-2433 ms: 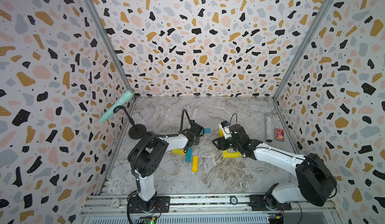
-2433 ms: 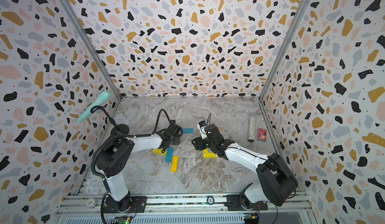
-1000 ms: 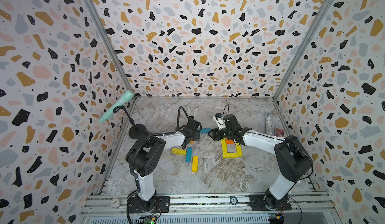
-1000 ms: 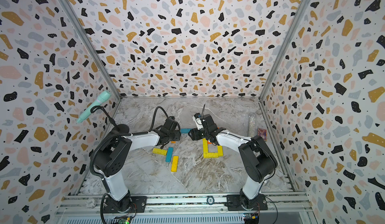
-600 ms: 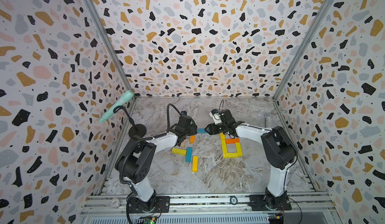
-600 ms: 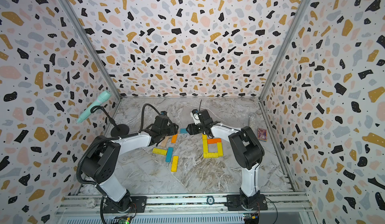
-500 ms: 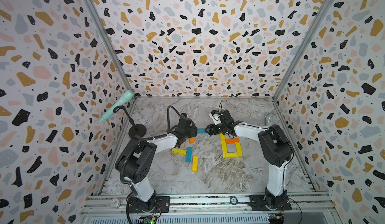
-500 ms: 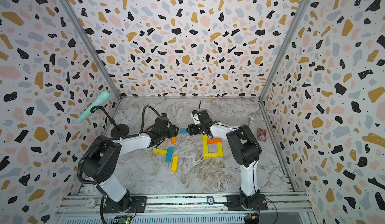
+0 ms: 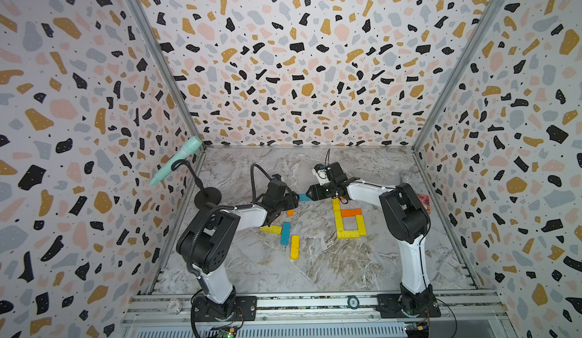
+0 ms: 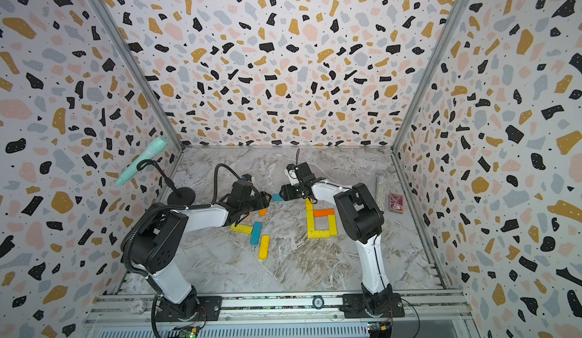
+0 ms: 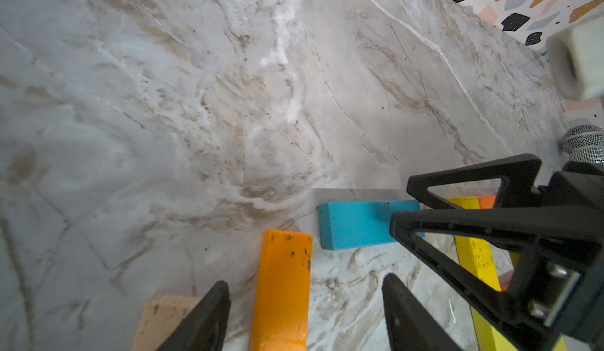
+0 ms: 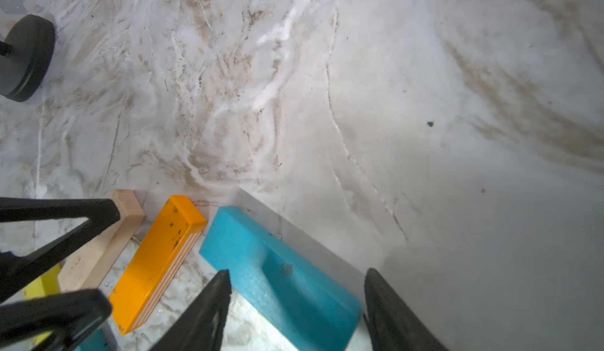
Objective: Assemble the number 6 with building blocks
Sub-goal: Assemble the building block at the center of the board.
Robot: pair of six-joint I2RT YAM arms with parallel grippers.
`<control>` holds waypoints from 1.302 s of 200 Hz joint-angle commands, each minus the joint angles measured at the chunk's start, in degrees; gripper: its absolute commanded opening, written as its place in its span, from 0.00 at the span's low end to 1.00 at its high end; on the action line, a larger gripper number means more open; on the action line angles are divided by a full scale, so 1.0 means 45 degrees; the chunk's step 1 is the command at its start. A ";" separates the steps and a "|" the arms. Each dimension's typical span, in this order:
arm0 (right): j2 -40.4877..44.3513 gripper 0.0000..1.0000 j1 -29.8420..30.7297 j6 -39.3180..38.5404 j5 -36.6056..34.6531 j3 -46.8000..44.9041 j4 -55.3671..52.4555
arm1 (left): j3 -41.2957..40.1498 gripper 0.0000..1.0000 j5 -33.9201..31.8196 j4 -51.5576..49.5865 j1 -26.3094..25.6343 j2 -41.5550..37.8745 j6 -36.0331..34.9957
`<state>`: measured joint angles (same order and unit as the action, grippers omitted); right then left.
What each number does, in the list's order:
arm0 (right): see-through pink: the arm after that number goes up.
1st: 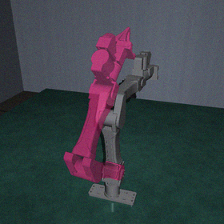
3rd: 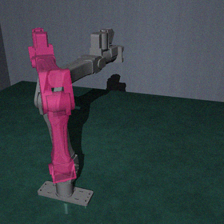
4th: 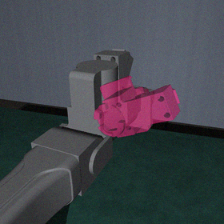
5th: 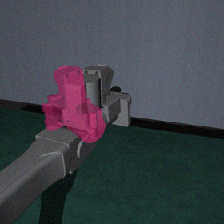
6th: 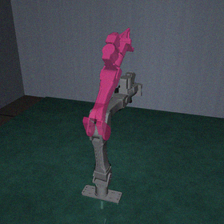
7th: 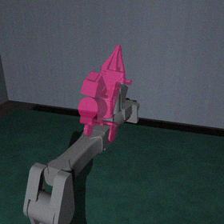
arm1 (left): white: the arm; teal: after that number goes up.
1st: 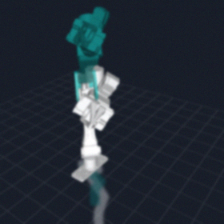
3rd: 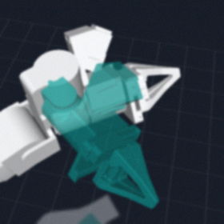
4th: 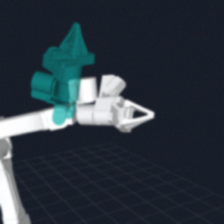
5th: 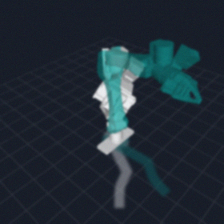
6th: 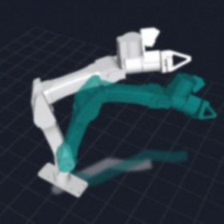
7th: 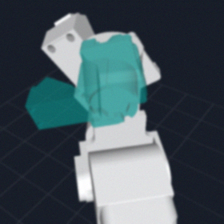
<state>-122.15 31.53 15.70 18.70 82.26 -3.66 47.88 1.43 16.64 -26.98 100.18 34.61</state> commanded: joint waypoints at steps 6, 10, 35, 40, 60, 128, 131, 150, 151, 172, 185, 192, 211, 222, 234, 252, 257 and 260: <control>-0.0349 0.66 0.0174 -0.0397 -0.0264 0.0849 -0.0959 | -0.0263 0.69 0.0209 0.0676 0.0171 0.0064 0.0208; -0.0383 0.66 0.0198 -0.0432 -0.0363 0.0893 -0.1015 | -0.0283 0.69 0.0226 0.0676 0.0175 0.0023 0.0205; -0.0580 0.66 0.0338 -0.0493 -0.0452 0.1016 -0.1021 | -0.0496 0.70 0.0153 0.0754 0.0242 -0.0225 0.0216; -0.0611 0.66 0.0388 -0.0516 -0.0447 0.1033 -0.1002 | -0.0536 0.69 0.0151 0.0790 0.0252 -0.0277 0.0219; -0.0737 0.66 0.0565 -0.0671 -0.0442 0.1151 -0.1050 | -0.0828 0.70 0.0098 0.1100 0.0283 -0.0453 0.0291; -0.0969 0.66 0.0792 -0.1174 -0.0619 0.1597 -0.1398 | -0.1216 0.70 0.0418 0.1788 0.0395 -0.0445 0.0473; -0.0980 0.66 0.0802 -0.1208 -0.0605 0.1634 -0.1421 | -0.1210 0.70 0.0433 0.1799 0.0403 -0.0446 0.0475; -0.1068 0.65 0.0922 -0.1531 -0.0488 0.1887 -0.1515 | -0.1167 0.70 0.0531 0.1847 0.0405 -0.0417 0.0522; -0.1064 0.65 0.0932 -0.1553 -0.0495 0.1901 -0.1532 | -0.1167 0.70 0.0536 0.1848 0.0408 -0.0422 0.0527; -0.1159 0.62 0.1094 -0.1733 -0.0376 0.2091 -0.1614 | -0.1162 0.70 0.0558 0.1867 0.0408 -0.0455 0.0530; -0.1199 0.61 0.1138 -0.1728 -0.0244 0.2129 -0.1590 | -0.1195 0.70 0.0549 0.1849 0.0410 -0.0513 0.0555; -0.1215 0.60 0.1153 -0.1713 -0.0087 0.2130 -0.1589 | -0.1217 0.70 0.0536 0.1848 0.0405 -0.0553 0.0551; -0.1208 0.59 0.1177 -0.1675 0.0202 0.2125 -0.1504 | -0.1224 0.70 0.0488 0.1752 0.0416 -0.0629 0.0522; -0.1191 0.59 0.1216 -0.1693 0.0305 0.2126 -0.1470 | -0.1221 0.71 0.0502 0.1684 0.0425 -0.0630 0.0476; -0.1176 0.58 0.1250 -0.1693 0.0500 0.2193 -0.1431 | -0.1223 0.71 0.0502 0.1668 0.0448 -0.0641 0.0473; -0.1184 0.58 0.1244 -0.1694 0.0652 0.2285 -0.1420 | -0.1282 0.71 0.0466 0.1653 0.0474 -0.0714 0.0496; -0.1188 0.58 0.1220 -0.1698 0.0719 0.2317 -0.1416 | -0.1284 0.71 0.0463 0.1643 0.0497 -0.0719 0.0503; -0.1212 0.58 0.1217 -0.1694 0.0741 0.2351 -0.1406 | -0.1274 0.71 0.0463 0.1635 0.0504 -0.0744 0.0504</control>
<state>-127.24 36.77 8.62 19.97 90.41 -8.56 42.76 3.60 22.81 -25.28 98.98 36.91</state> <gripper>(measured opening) 0.583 0.709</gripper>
